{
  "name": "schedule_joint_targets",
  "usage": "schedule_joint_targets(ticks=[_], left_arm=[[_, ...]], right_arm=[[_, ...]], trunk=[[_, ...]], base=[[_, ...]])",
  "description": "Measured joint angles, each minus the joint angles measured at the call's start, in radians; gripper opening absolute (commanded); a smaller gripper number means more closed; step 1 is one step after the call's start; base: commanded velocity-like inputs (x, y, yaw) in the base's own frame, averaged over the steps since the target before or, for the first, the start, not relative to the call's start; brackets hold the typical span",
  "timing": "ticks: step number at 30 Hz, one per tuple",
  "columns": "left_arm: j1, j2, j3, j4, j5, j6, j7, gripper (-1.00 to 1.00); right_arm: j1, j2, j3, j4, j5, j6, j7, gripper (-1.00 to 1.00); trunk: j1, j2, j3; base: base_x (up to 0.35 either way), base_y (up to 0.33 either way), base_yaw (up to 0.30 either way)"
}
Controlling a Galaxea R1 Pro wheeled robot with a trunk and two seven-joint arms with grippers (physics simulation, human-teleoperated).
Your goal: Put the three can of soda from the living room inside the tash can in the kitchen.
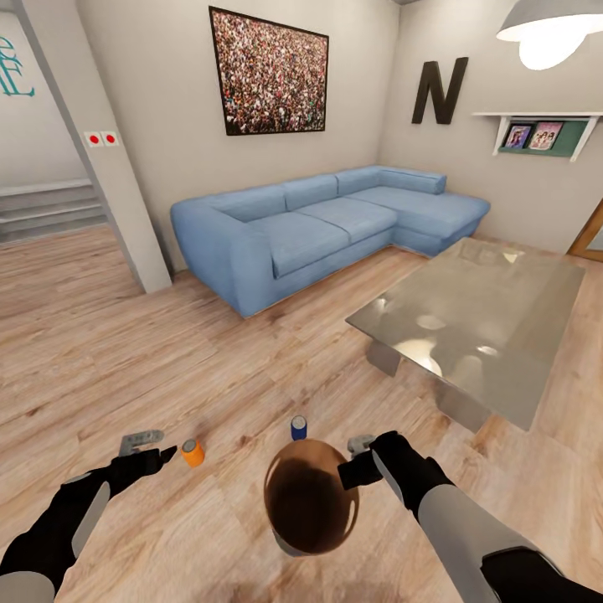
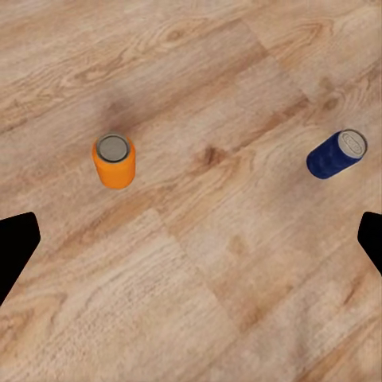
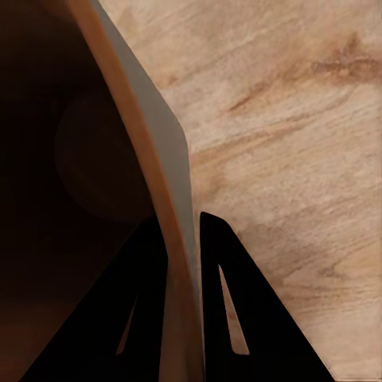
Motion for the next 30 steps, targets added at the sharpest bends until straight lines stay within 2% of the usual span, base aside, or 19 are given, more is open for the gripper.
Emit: schedule_joint_targets(ticks=[3,6,9,30], left_arm=[[0.000,0.000,0.002,-0.001,0.000,0.001,-0.001,1.00],[0.000,0.000,0.002,0.000,0.000,0.005,-0.001,1.00],[0.000,-0.001,0.002,0.005,-0.001,0.007,0.000,1.00],[-0.002,-0.001,0.002,0.013,-0.002,0.010,0.001,1.00]], right_arm=[[-0.001,0.005,0.002,-0.015,0.021,0.056,-0.002,-1.00],[0.000,0.006,0.002,-0.064,0.016,0.127,-0.002,-1.00],[0.001,0.006,0.001,-0.096,0.012,0.160,-0.002,-1.00],[0.001,-0.002,-0.004,-0.124,0.021,0.189,-0.003,-1.00]], trunk=[[0.000,0.000,0.000],[-0.008,0.014,0.006],[-0.019,0.035,0.016],[-0.100,0.182,0.081]], base=[[0.002,0.001,0.000],[0.000,0.000,0.000],[0.000,0.000,0.000],[0.000,0.000,0.000]])
